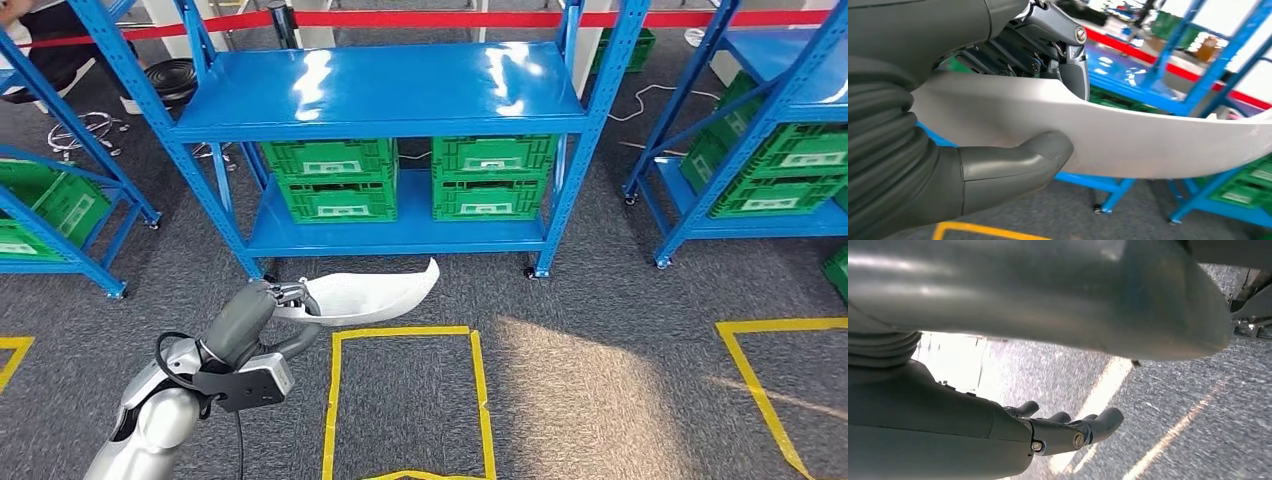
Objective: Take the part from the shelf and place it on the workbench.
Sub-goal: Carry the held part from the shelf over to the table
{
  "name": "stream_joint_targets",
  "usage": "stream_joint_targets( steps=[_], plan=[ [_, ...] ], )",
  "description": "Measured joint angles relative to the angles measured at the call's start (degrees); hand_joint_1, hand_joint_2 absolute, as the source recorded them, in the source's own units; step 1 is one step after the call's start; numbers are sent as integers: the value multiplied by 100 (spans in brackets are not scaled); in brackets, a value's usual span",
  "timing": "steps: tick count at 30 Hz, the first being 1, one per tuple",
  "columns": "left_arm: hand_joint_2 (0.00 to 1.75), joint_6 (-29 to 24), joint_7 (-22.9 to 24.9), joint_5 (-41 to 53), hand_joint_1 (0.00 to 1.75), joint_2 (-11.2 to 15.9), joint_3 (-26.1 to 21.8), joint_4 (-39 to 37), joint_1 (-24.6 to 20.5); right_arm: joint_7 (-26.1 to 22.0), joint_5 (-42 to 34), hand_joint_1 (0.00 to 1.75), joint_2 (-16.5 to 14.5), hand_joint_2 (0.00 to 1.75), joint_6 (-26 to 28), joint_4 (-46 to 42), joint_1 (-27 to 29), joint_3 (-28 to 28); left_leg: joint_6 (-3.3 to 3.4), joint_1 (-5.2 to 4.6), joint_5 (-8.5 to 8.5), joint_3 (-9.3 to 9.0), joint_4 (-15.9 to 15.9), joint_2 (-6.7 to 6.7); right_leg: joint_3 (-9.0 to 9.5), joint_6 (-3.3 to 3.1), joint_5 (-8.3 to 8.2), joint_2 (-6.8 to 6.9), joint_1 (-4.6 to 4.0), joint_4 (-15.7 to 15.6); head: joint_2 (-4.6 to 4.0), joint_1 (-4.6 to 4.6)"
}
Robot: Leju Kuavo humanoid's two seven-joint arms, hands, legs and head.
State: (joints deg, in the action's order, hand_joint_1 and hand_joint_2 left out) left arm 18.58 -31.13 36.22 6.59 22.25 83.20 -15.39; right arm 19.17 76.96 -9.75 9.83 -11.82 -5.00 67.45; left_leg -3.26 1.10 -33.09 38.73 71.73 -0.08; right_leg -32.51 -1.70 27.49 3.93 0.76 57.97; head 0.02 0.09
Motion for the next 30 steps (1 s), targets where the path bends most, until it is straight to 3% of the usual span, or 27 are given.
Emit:
stream_joint_targets(
  steps=[2,4,5,7,9,11,13,14,15,16,18,20,22,23,24,26,27,29,30],
  plan=[
    [175,-11,-2,5,157,16,-38,2,7,0,0,0,3,0,1,-1,-7,0,-13,10,324,-413,-742,227,1,41,13,137,-3,31,0,5],
    [175,-31,-3,10,157,21,-65,7,5,-1,1,0,8,0,3,-2,-11,0,61,-5,463,-658,-1224,419,-1,114,31,245,-32,69,0,-1],
    [175,-39,-3,14,157,25,-75,8,8,-1,1,0,10,0,4,-2,-14,0,118,-19,458,-660,-1271,434,-1,151,29,298,-49,76,0,-7],
    [175,-74,1,31,157,35,-94,13,20,-1,0,0,10,0,8,-2,-23,0,221,-21,505,-614,-1267,285,2,222,24,382,-38,75,0,-18],
    [175,-227,42,108,157,34,-123,26,-1,-6,-15,0,10,0,26,-2,-28,0,310,-11,557,-580,-1284,148,-69,288,185,151,-1,265,0,-22],
    [175,-483,86,224,157,6,-148,37,-77,-15,-42,0,9,0,55,-1,-12,1,376,-9,602,-537,-1290,3,-334,309,557,-220,17,886,0,-33],
    [175,-667,73,279,157,-28,-177,45,-160,-17,-53,0,9,0,78,-1,7,2,402,-26,632,-489,-1279,-165,-643,296,818,-346,11,1556,0,-38],
    [175,-708,59,284,157,-37,-199,59,-190,-17,-52,0,9,0,87,-2,11,2,401,-33,643,-472,-1270,-253,-692,283,799,-362,7,1658,0,-38],
    [175,-717,52,290,157,-39,-222,76,-219,-17,-52,0,10,0,93,-2,11,2,393,-37,652,-459,-1258,-341,-638,263,679,-377,4,1545,0,-38],
    [175,-714,56,307,157,-40,-238,95,-250,-17,-52,0,11,0,97,-2,10,2,381,-38,660,-450,-1247,-425,-489,237,491,-415,3,1242,0,-38],
    [175,-704,88,355,157,-41,-251,120,-344,-19,-53,0,14,0,98,-1,6,2,341,-39,675,-421,-1221,-578,-138,186,204,-648,6,508,0,-36],
    [175,-692,139,412,157,-41,-253,128,-453,-38,-54,0,13,0,95,-2,-3,2,265,-29,703,-372,-1214,-704,4,173,146,-803,-3,170,0,-33],
    [175,-690,163,480,157,-30,-253,127,-547,-51,-52,0,11,0,92,-2,-13,2,172,-5,747,-327,-1243,-823,5,142,121,-708,-11,134,0,-34],
    [175,-693,165,517,157,-14,-252,125,-598,-41,-51,0,10,0,91,-2,-15,2,140,-6,742,-299,-1227,-775,13,106,96,-638,-7,107,0,-30],
    [175,-696,169,548,157,5,-247,119,-668,-28,-45,0,9,0,90,-2,-13,2,111,-12,680,-241,-1136,-641,20,63,72,-561,1,80,0,-16],
    [175,-696,181,584,157,34,-231,96,-845,-9,-29,0,7,0,85,-2,0,2,69,-29,373,-8,-634,-252,24,3,46,-392,-1,49,0,19],
    [175,-693,191,589,157,41,-221,79,-937,-1,-16,0,8,0,78,-2,9,2,44,-27,183,152,-267,-128,18,-13,47,-307,-8,50,0,34],
    [175,-674,209,603,157,55,-209,39,-1090,12,-2,0,11,0,58,-2,18,2,6,-9,18,346,229,-44,12,-20,51,-135,-14,53,0,37],
    [175,-662,215,613,157,63,-205,17,-1168,18,2,0,13,0,51,-2,15,2,-3,1,92,299,187,-18,11,-17,54,-55,-13,57,0,38]
  ],
)
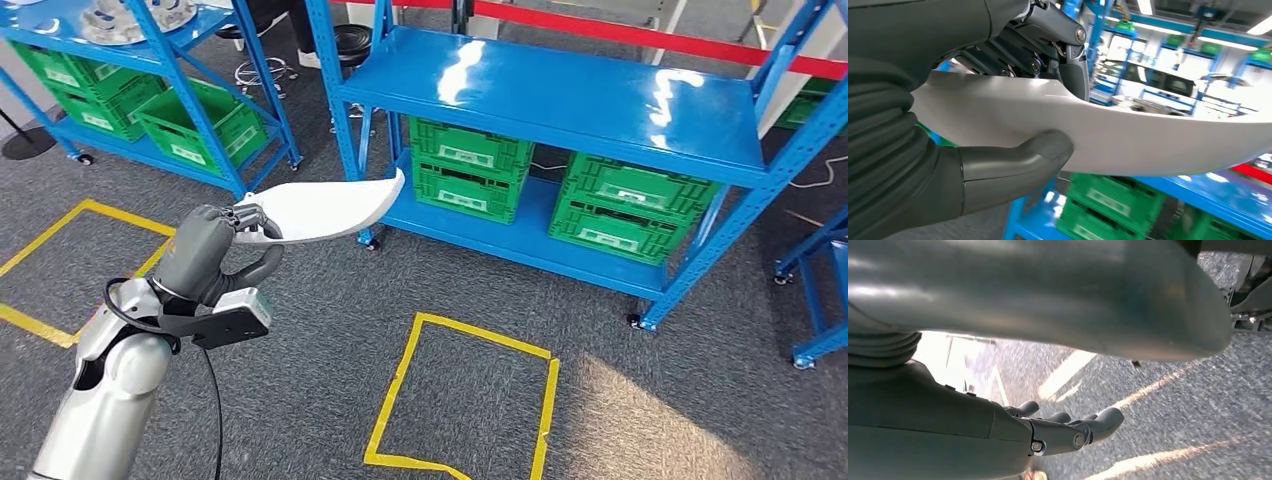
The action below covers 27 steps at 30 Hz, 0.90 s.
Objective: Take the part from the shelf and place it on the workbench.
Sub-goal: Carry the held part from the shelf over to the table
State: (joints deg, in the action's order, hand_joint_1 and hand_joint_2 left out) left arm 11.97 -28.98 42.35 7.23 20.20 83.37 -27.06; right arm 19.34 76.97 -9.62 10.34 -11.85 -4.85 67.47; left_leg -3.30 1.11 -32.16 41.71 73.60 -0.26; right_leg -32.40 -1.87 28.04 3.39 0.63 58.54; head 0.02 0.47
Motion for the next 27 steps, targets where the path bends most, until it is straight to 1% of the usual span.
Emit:
stream_joint_targets(
  steps=[1,2,3,4,5,6,7,8,9,10,11,12,13,14,15,16,17,18,19,20,21,22,23,24,25,26,27],
  plan=[
    [175,13,-1,8,157,7,4,-21,-87,0,-1,0,0,0,-5,0,-7,0,-3,8,155,-153,-252,51,2,8,5,76,1,7,0,1],
    [175,22,-7,13,157,10,12,-42,-191,0,-1,0,1,0,-11,0,-14,0,0,9,324,-368,-635,177,4,25,16,149,-2,20,0,1],
    [175,31,-13,16,157,10,30,-64,-305,-1,-2,0,2,0,-15,0,-19,0,23,-12,439,-567,-992,328,3,51,33,216,-20,42,0,3],
    [175,43,-22,22,157,3,59,-86,-417,-1,-2,0,4,0,-19,0,-23,0,66,-27,506,-699,-1246,435,2,81,47,275,-39,58,0,-6],
    [175,52,-31,36,157,-4,93,-113,-521,-1,-2,0,5,0,-22,0,-28,0,114,-45,523,-755,-1377,498,2,112,58,333,-62,69,0,-16],
    [175,59,-38,54,157,-10,127,-145,-610,-1,-1,0,7,0,-22,0,-34,0,168,-65,517,-748,-1398,463,5,141,60,395,-77,69,0,-25],
    [175,62,-44,70,157,-16,154,-179,-688,-1,1,0,7,0,-21,0,-42,-1,218,-64,536,-726,-1403,376,15,170,60,459,-75,61,0,-36],
    [175,62,-45,84,157,-22,179,-215,-765,0,5,0,7,0,-21,0,-51,-1,258,-61,555,-715,-1416,308,16,206,82,455,-65,73,0,-37],
    [175,63,-40,88,157,-33,203,-251,-851,-2,9,0,7,0,-19,0,-55,-2,299,-56,576,-705,-1429,233,-10,240,145,359,-45,143,0,-37],
    [175,65,-32,87,157,-56,234,-293,-944,-8,13,0,7,0,-15,0,-56,-2,337,-44,599,-696,-1442,158,-92,268,271,192,-29,334,0,-44],
    [175,67,-21,86,157,-92,272,-342,-1029,-14,15,0,7,0,-10,0,-53,-2,365,-35,614,-685,-1447,84,-232,287,443,-16,-15,639,0,-52],
    [175,69,-10,85,157,-130,307,-396,-1104,-19,16,0,7,0,-3,0,-48,-2,383,-38,623,-670,-1447,7,-414,292,628,-177,-10,1024,0,-58],
    [175,66,-3,84,157,-170,343,-455,-1157,-21,16,0,7,0,4,0,-45,-2,396,-42,630,-658,-1445,-75,-602,294,773,-264,-11,1401,0,-66],
    [175,55,1,84,157,-202,372,-510,-1188,-20,16,0,7,0,12,0,-44,-2,398,-46,634,-651,-1442,-156,-727,292,822,-302,-12,1637,0,-67],
    [175,31,3,84,157,-224,391,-561,-1211,-19,17,0,7,0,20,0,-45,-2,394,-49,639,-647,-1437,-239,-758,286,762,-317,-12,1672,0,-67],
    [175,-7,4,84,157,-241,402,-607,-1231,-19,18,0,7,0,29,0,-47,-2,386,-47,645,-646,-1429,-323,-686,278,609,-332,-7,1498,0,-67],
    [175,-62,7,85,157,-255,404,-643,-1253,-19,20,0,7,0,37,0,-49,-2,372,-43,649,-644,-1419,-401,-524,269,401,-377,4,1152,0,-67],
    [175,-130,8,89,157,-266,404,-675,-1276,-19,22,0,7,0,44,0,-49,-2,351,-40,652,-636,-1406,-474,-343,262,241,-498,23,771,0,-67],
    [175,-206,7,98,157,-273,404,-704,-1299,-22,23,0,4,0,49,0,-49,-3,318,-41,655,-619,-1390,-546,-195,256,140,-621,38,460,0,-64],
    [175,-288,-1,110,157,-276,405,-733,-1314,-27,25,0,2,0,54,0,-51,-4,277,-40,665,-598,-1385,-610,-101,246,97,-715,47,259,0,-63],
    [175,-367,-11,123,157,-268,404,-766,-1318,-31,23,0,-1,0,58,0,-54,-5,229,-36,683,-576,-1391,-674,-66,229,107,-767,43,182,0,-61],
    [175,-445,-25,131,157,-250,403,-801,-1313,-29,21,0,-4,0,64,0,-60,-6,178,-28,707,-559,-1407,-741,-58,200,96,-722,30,162,0,-60],
    [175,-517,-39,131,157,-229,398,-836,-1299,-21,19,0,-7,0,70,0,-67,-7,138,-14,725,-538,-1421,-771,-52,157,74,-649,29,145,0,-63],
    [175,-581,-50,125,157,-205,391,-873,-1291,-7,15,0,-9,0,78,0,-72,-6,108,-17,700,-503,-1380,-686,-45,114,54,-579,28,125,0,-51],
    [175,-628,-57,116,157,-190,386,-906,-1289,5,11,0,-11,0,84,0,-75,-6,85,-26,624,-436,-1262,-542,-38,67,36,-503,30,104,0,-34],
    [175,-656,-62,108,157,-183,382,-938,-1288,12,7,0,-13,0,87,0,-73,-6,71,-36,484,-319,-1021,-356,-34,29,27,-420,27,88,0,-18],
    [175,-671,-66,101,157,-180,381,-967,-1285,17,3,0,-13,0,90,0,-67,-6,54,-49,309,-169,-686,-175,-33,3,30,-339,12,84,0,0]
  ],
)
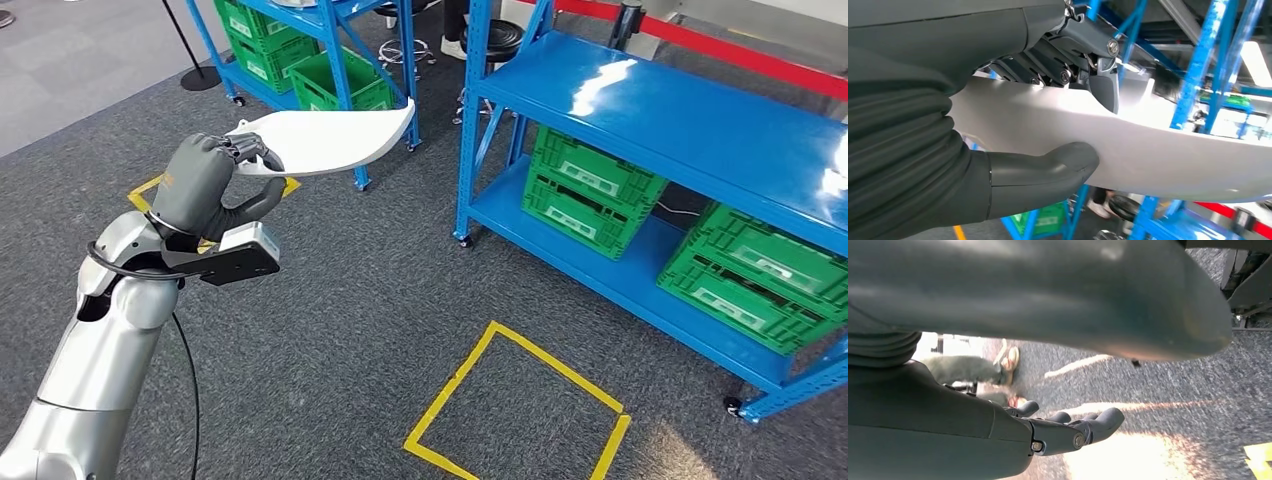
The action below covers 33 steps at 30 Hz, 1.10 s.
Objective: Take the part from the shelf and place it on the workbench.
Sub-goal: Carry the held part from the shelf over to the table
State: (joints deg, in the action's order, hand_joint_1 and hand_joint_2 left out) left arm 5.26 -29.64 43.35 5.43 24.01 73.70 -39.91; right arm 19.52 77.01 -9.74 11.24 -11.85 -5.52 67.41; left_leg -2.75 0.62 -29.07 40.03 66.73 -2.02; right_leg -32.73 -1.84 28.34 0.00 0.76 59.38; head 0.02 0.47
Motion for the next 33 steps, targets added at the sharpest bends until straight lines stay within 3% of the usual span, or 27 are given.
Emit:
stream_joint_targets(
  steps=[2,3,4,5,7,9,11,12,13,15,16,20,22,24,26,27,28,30,32,33],
  plan=[
    [175,-31,-2,-15,157,2,1,-54,40,3,-9,0,1,0,5,0,17,1,-25,7,-254,287,648,125,-1,-30,12,177,-23,1,0,5],
    [175,-63,0,-26,157,4,0,-74,66,5,-14,0,1,0,9,0,21,1,-30,9,-258,329,769,147,0,-35,18,261,-30,1,0,5],
    [175,-117,2,-43,157,5,-3,-89,88,6,-18,0,1,0,13,0,21,2,-27,11,-160,264,679,169,3,-37,23,342,-36,2,0,5],
    [175,-184,4,-62,157,6,-13,-98,103,7,-22,0,1,0,17,0,20,2,-15,9,9,94,388,221,10,-33,31,420,-41,3,0,5],
    [175,-320,9,-88,157,4,-49,-104,111,6,-24,0,0,0,27,1,21,2,34,-35,263,-309,-349,478,25,-4,59,562,-68,11,0,8],
    [175,-440,-8,-92,157,-7,-84,-114,131,7,-25,0,0,0,36,1,25,2,120,-89,304,-488,-711,634,36,47,80,695,-99,14,0,3],
    [175,-517,-32,-91,157,-10,-115,-138,176,13,-35,0,-1,0,42,1,14,2,206,-104,319,-485,-747,515,49,100,93,837,-109,5,0,-4],
    [175,-545,-41,-87,157,-8,-132,-154,193,17,-44,0,0,0,45,1,5,2,239,-96,336,-485,-766,437,50,133,123,800,-96,31,0,-4],
    [175,-579,-50,-79,157,-14,-145,-170,198,17,-55,0,0,0,51,1,-3,2,273,-82,357,-487,-786,367,19,164,192,672,-82,125,0,-7],
    [175,-640,-76,-48,157,-62,-155,-212,193,12,-71,0,0,0,62,1,2,2,325,-51,385,-487,-812,230,-200,211,463,267,-47,623,0,-20],
    [175,-657,-85,-35,157,-87,-154,-231,190,8,-75,0,-1,0,65,1,9,2,338,-46,389,-482,-812,181,-323,219,588,139,-40,882,0,-26],
    [175,-637,-79,-24,157,-119,-149,-276,195,7,-81,0,-1,0,64,1,19,2,345,-45,391,-475,-806,88,-550,229,749,61,-36,1323,0,-32],
    [175,-524,-77,-87,157,-150,-144,-387,189,11,-78,0,0,0,60,0,23,2,315,-29,392,-461,-765,-142,-452,242,443,-38,0,1008,0,-31],
    [175,-354,-121,-214,157,-188,-141,-517,142,4,-69,0,0,0,39,1,23,2,234,-16,391,-419,-702,-401,-180,252,80,-262,45,329,0,-29],
    [175,-250,-177,-303,157,-212,-142,-631,52,-18,-65,0,1,0,0,1,8,2,135,-3,416,-378,-705,-526,-98,210,52,-333,30,125,0,-28],
    [175,-224,-193,-326,157,-218,-144,-698,3,-21,-62,0,2,0,-15,1,-2,2,89,12,441,-358,-728,-581,-93,162,30,-264,16,116,0,-27],
    [175,-211,-207,-346,157,-221,-151,-766,-41,-9,-53,0,3,0,-27,1,-13,1,55,22,450,-338,-728,-573,-81,114,8,-198,7,95,0,-29],
    [175,-202,-230,-371,157,-222,-165,-879,-119,15,-30,0,4,0,-30,2,-22,0,16,12,311,-215,-505,-320,-62,24,-37,-70,5,47,0,-4],
    [175,-200,-255,-381,157,-226,-172,-972,-162,19,-19,0,5,0,-29,2,-9,-1,0,-7,-54,72,157,27,-67,-23,-47,63,-16,31,0,22],
    [175,-200,-265,-383,157,-227,-172,-1016,-165,19,-18,0,7,0,-29,2,3,-1,-8,-7,-216,229,525,105,-72,-31,-45,139,-30,32,0,24]
  ],
)
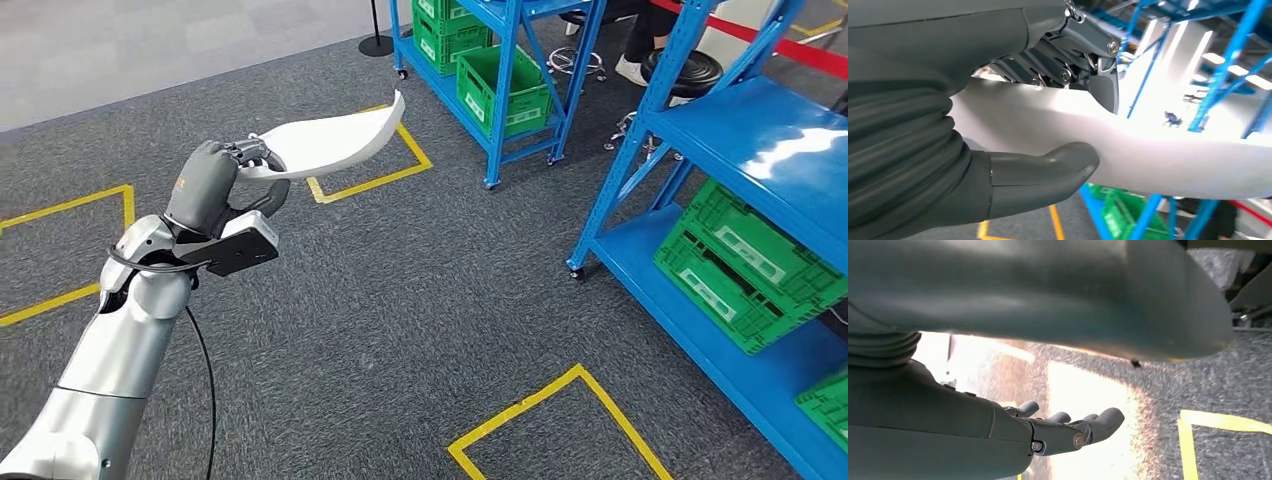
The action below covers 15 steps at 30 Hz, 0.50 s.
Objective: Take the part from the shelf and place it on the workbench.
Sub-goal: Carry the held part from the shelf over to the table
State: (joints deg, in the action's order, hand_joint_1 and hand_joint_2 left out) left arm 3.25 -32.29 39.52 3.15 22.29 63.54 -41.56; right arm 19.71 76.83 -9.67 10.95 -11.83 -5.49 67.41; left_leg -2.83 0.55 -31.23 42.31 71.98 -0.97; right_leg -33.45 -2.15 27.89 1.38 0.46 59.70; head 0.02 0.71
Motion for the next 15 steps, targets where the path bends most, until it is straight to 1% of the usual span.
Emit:
stream_joint_targets(
  steps=[1,2,3,4,5,6,7,8,9,10,11,12,13,14,15],
  plan=[
    [175,1,-5,-1,157,-1,0,-40,5,2,2,0,2,0,0,0,10,0,0,0,-84,101,252,38,-2,-6,3,78,-12,0,0,1],
    [175,1,-9,-1,157,-1,0,-77,9,3,3,0,4,0,-1,-1,16,0,8,-1,-61,102,300,56,-3,-9,6,155,-23,1,0,1],
    [175,1,-11,-1,157,-1,-1,-105,9,3,4,0,5,0,-2,-1,17,0,25,-6,61,-14,117,83,0,-13,11,232,-32,1,0,1],
    [175,1,-13,-1,157,-1,-2,-125,4,3,7,0,4,0,-3,-1,17,0,54,-19,240,-229,-252,156,9,-13,19,307,-42,1,0,1],
    [175,1,-17,-1,157,-1,-3,-138,-10,3,9,0,4,0,-4,-1,17,0,87,-50,371,-451,-656,298,20,-6,29,381,-56,2,0,0],
    [175,-3,-22,-1,157,-3,-4,-148,-26,3,12,0,4,0,-4,0,18,0,134,-84,466,-633,-988,415,26,10,42,451,-72,5,0,-2],
    [175,-13,-32,-2,157,-7,-5,-156,-40,3,19,0,4,0,-2,0,17,0,175,-115,504,-735,-1193,490,32,31,53,517,-86,8,0,-4],
    [175,-23,-46,-9,157,-4,-9,-165,-49,3,27,0,4,0,2,1,15,-1,209,-141,493,-754,-1257,500,37,55,59,584,-94,8,0,-6],
    [175,-33,-61,-22,157,6,-20,-175,-51,3,37,0,4,0,8,1,6,-4,245,-147,512,-749,-1269,417,45,79,65,652,-96,6,0,-6],
    [175,-38,-75,-38,157,16,-37,-182,-49,7,45,0,3,0,16,0,-4,-8,274,-132,531,-751,-1289,341,50,111,78,679,-90,8,0,-6],
    [175,-31,-86,-56,157,31,-57,-189,-55,12,51,0,3,0,25,0,-11,-13,304,-116,551,-759,-1312,273,43,146,113,592,-77,44,0,-4],
    [175,-20,-92,-69,157,39,-74,-195,-67,11,54,0,3,0,32,0,-14,-17,336,-94,574,-767,-1336,205,-11,183,200,419,-64,176,0,-7],
    [175,-7,-96,-77,157,38,-86,-198,-79,9,55,0,3,0,36,0,-9,-19,362,-73,592,-773,-1354,138,-126,218,335,207,-46,423,0,-12],
    [175,9,-98,-82,157,36,-91,-208,-90,3,55,0,4,0,38,1,0,-20,377,-68,600,-762,-1356,63,-297,242,504,15,-30,785,0,-16],
    [175,23,-98,-84,157,32,-92,-219,-92,-3,54,0,4,0,38,0,10,-20,387,-65,605,-749,-1350,-20,-499,259,663,-79,-21,1184,0,-22]
  ],
)
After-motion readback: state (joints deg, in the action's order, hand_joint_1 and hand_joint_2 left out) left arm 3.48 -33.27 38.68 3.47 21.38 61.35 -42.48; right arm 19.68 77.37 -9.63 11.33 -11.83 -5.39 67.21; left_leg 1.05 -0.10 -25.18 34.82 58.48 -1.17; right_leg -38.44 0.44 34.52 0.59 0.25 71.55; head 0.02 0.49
